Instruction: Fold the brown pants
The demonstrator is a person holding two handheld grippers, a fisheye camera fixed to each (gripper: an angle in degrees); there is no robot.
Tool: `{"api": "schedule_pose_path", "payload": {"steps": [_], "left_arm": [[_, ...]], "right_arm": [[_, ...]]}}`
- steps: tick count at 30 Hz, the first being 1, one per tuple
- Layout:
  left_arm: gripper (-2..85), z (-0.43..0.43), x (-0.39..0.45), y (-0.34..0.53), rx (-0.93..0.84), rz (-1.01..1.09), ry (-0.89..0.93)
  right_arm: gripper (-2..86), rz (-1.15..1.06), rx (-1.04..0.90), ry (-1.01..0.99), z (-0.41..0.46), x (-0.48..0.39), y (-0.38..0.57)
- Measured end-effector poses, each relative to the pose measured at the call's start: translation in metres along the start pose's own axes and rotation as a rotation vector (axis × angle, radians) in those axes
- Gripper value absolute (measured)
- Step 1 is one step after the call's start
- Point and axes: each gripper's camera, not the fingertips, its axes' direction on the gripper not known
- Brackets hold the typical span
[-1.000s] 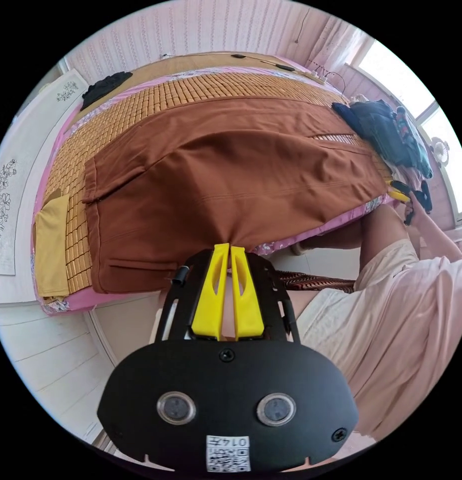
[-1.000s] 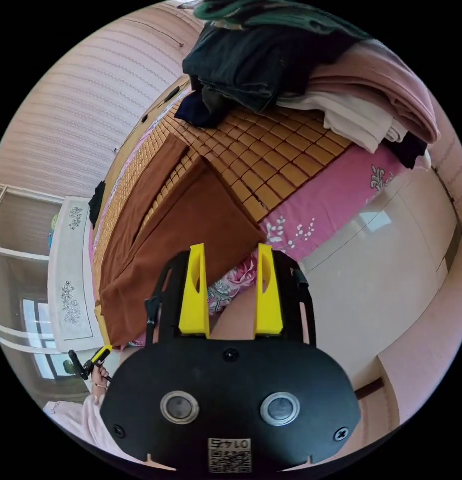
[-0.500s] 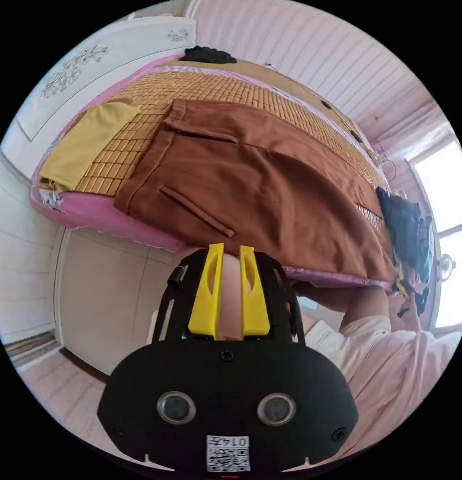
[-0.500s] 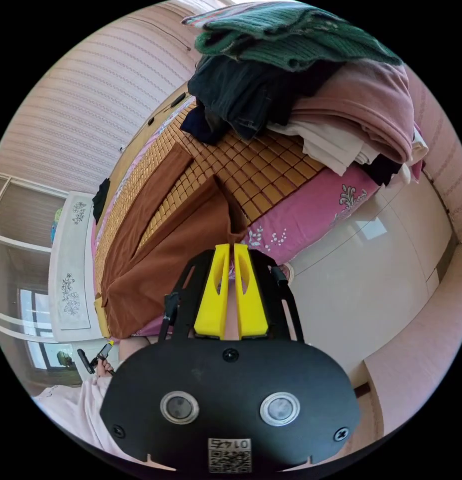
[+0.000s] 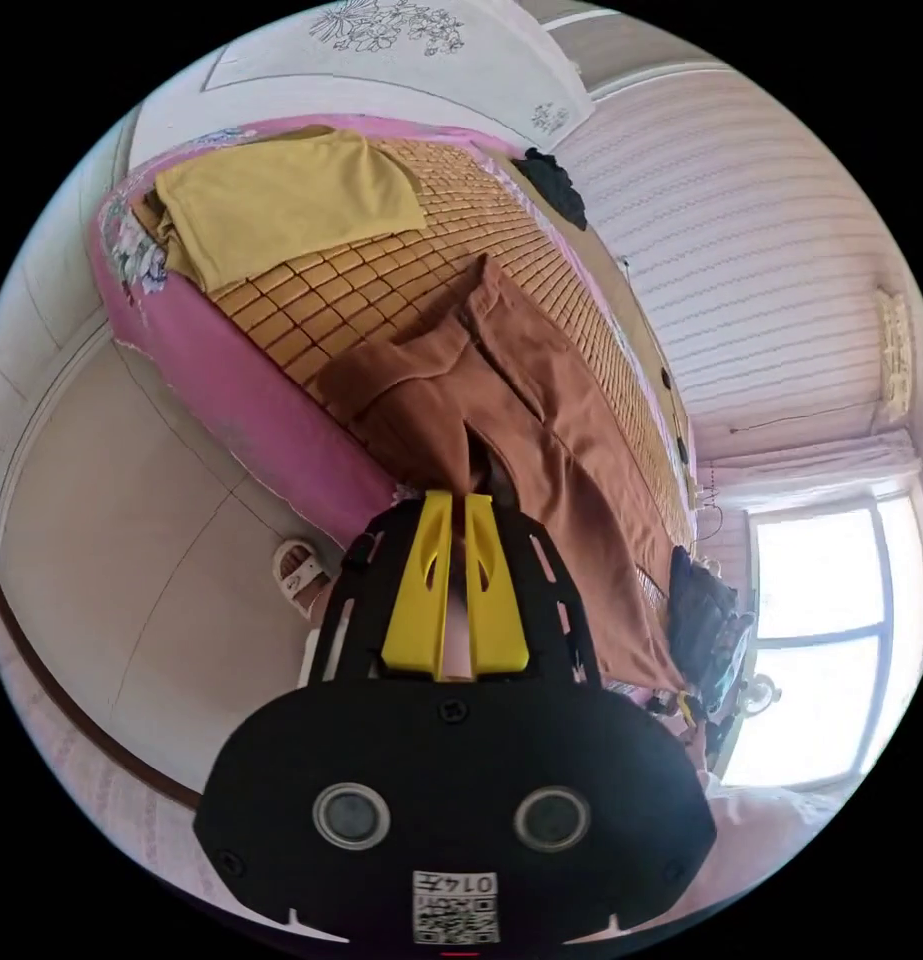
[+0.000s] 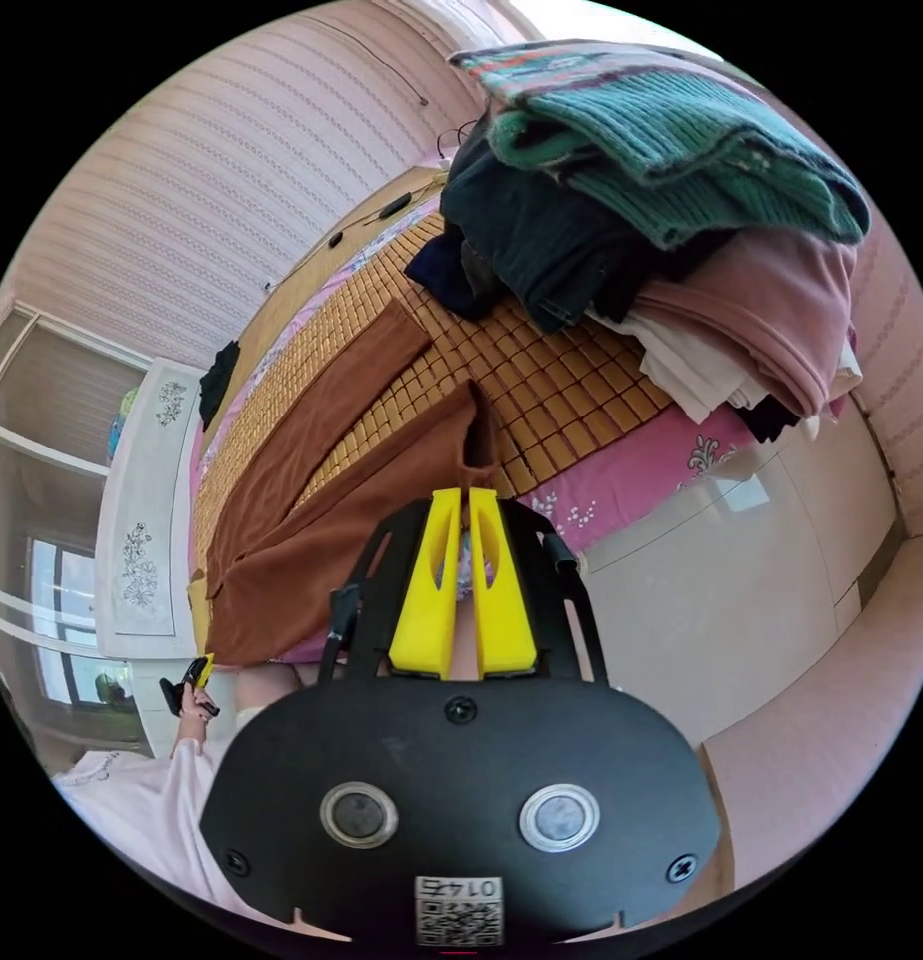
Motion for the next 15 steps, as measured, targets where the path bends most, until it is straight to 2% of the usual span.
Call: {"api": "schedule_pose_path", "payload": {"steps": [1,2,4,6,11,15], "left_arm": [[-0.7,-0.012,-0.003,0.008,0.03,0.043,-0.043],[-0.8,-0.008,-0.016,0.015,-0.014,-0.002,-0.11],[-0.9,-0.003,-0.037,0.023,-0.073,-0.115,-0.093],[-0.9,-0.013,-0.04,0.029,-0.023,-0.138,-0.037],[-0.8,-0.039,-0.018,0.036,0.003,0.001,-0.068],[-0.7,-0.037,-0.016,0.041,-0.037,0.01,-0.118]], "right_arm": [[0.4,0.0,-0.021,0.022,0.003,0.002,0.003],[0.4,0.0,-0.079,0.076,0.014,0.007,0.011],[0.3,0.031,-0.149,0.138,0.031,0.017,0.022],[0.1,0.043,-0.129,0.121,0.028,0.02,0.031],[-0.2,-0.03,-0.083,0.132,0.007,0.008,0.032],[-0.3,-0.016,-0.116,0.148,0.014,0.007,0.028]]}}
